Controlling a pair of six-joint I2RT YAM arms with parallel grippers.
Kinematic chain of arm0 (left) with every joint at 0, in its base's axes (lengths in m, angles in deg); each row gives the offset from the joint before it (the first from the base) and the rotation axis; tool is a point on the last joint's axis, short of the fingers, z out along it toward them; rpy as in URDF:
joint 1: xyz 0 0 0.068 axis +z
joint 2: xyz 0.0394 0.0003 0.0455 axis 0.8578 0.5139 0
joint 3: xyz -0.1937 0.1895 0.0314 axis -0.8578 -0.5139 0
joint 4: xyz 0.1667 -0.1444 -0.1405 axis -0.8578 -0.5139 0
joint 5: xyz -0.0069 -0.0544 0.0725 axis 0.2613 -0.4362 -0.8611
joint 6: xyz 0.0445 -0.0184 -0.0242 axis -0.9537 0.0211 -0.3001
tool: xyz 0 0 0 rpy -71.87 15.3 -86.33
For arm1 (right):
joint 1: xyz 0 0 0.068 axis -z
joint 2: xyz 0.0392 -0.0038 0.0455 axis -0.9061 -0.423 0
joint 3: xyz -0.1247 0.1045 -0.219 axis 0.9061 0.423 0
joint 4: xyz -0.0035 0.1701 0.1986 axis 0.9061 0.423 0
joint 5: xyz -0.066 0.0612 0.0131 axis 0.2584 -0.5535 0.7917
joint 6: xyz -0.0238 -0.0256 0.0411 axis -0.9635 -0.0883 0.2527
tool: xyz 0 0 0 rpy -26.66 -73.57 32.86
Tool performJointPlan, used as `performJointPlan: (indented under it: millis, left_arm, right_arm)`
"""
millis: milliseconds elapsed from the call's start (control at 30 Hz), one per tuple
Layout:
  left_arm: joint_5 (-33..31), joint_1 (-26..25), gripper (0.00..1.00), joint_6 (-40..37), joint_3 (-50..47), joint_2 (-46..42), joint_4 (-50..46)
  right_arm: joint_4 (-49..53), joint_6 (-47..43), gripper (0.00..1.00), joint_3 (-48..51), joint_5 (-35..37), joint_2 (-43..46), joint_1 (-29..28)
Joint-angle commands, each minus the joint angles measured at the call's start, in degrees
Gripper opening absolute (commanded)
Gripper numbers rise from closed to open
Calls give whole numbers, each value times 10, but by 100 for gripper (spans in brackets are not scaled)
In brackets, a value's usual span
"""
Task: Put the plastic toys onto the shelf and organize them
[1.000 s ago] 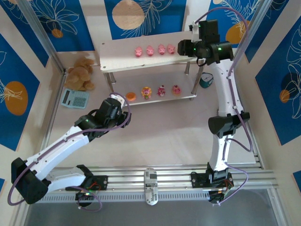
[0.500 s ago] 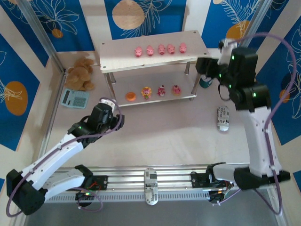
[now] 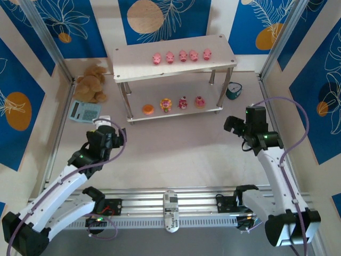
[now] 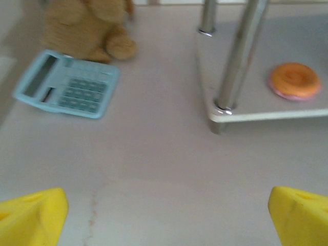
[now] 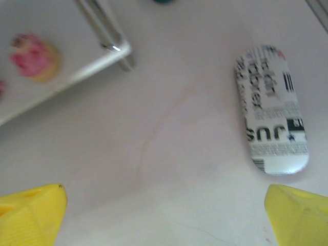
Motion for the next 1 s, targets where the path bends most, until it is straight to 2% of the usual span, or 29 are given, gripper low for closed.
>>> performJointPlan:
  millis: [0,167,200,233,300,400,567,600,633,700,767,967]
  left_arm:
    - [-104,16,100,-57,-49,-7,99]
    - [-120,51,100,-120,-139,22,288]
    - [-111,60,100,-134,-161,35,336]
    - [-97,71,100,-164,-190,54,430]
    - [-80,90,100,-196,-203,91,510]
    - [-41,122,100,-248,-246,187,721]
    - [2,147,100,-278,-238,408,927]
    - [10,143,100,-314,-230,455,987]
    - [0,129,100,-323,-221,456,966]
    - [24,142,100,-290,-219,419,893]
    - [40,150,100,-295,-222,432,921]
    - [63,155,100,-289,-215,427,894]
  right_arm:
    - [-86,21,99,45,7,0,21]
    - [-147,9,99,92,18,-27,29]
    - [-156,7,99,96,19,-33,29]
    - [-168,4,99,100,19,-42,29]
    - [-189,3,99,110,19,-53,29]
    - [-209,6,99,121,12,-63,29]
    - [-227,4,99,126,18,-71,29]
    - [-234,3,99,129,19,-72,29]
    - [-241,1,99,132,18,-74,29]
    - [-259,-4,99,139,14,-78,27]
    - [-281,-9,99,147,9,-83,24]
    - [-367,-48,99,178,8,-94,-5]
